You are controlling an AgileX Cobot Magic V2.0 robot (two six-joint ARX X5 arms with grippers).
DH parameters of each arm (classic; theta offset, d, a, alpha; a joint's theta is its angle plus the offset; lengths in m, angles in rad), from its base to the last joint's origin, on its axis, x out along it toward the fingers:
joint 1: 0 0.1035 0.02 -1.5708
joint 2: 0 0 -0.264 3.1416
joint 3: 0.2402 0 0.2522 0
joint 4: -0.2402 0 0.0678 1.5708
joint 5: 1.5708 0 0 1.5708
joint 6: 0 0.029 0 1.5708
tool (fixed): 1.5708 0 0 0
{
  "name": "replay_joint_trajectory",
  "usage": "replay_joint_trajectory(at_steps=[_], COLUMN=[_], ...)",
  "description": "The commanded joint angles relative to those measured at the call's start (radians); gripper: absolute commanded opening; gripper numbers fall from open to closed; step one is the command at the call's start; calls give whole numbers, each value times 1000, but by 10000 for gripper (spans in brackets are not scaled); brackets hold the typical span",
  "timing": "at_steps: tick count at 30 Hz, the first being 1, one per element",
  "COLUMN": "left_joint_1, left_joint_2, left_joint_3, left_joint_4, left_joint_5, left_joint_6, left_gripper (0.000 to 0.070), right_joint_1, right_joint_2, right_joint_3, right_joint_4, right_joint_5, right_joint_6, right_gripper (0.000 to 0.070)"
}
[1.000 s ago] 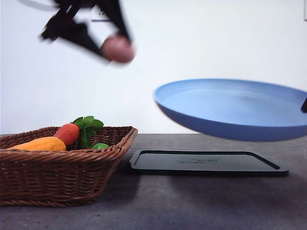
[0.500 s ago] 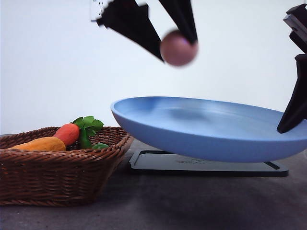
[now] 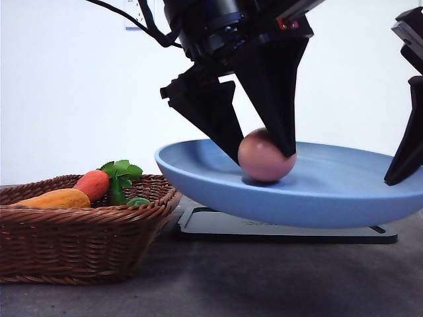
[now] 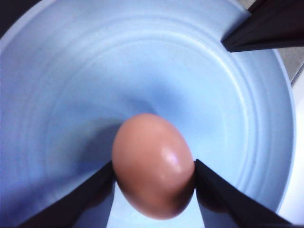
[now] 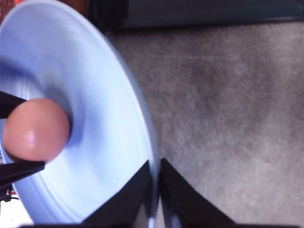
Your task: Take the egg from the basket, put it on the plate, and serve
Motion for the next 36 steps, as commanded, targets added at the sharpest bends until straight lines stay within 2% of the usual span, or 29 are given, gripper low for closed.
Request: replay_joint_trajectory(at_steps=[1,5,7,17,22,31,36], left_joint_1=[-13,-14,-14,13,58,182,249], left_joint_2=[18,18,17,-64,-165,-370,-463], left_joint_3=[13,13,14,29,29,29,29], left_joint_4=[5,2,-8,-57,-72,-105,-124], left_joint_5=[-4,-4,-3,-3,-3,-3,-4], left_joint_6=[19,15,16,16,16,21,24], left_gripper=[285,418,448,449,448,444,444], right_joint_1=[5,5,5,-10,-58,-178,-190], right_joint_2=[6,6,7,63,155,430,620], right_joint_3=[18,18,18,34,83,315,468], right_joint_4=[6,-11,-27,-74,-70,-69,-39], right_joint_5=[-15,-15,-15,-18,-18,-10,10], right_joint_6=[11,11,11,0,-54,-168,-179], right_gripper=[0,0,0,0,0,0,0])
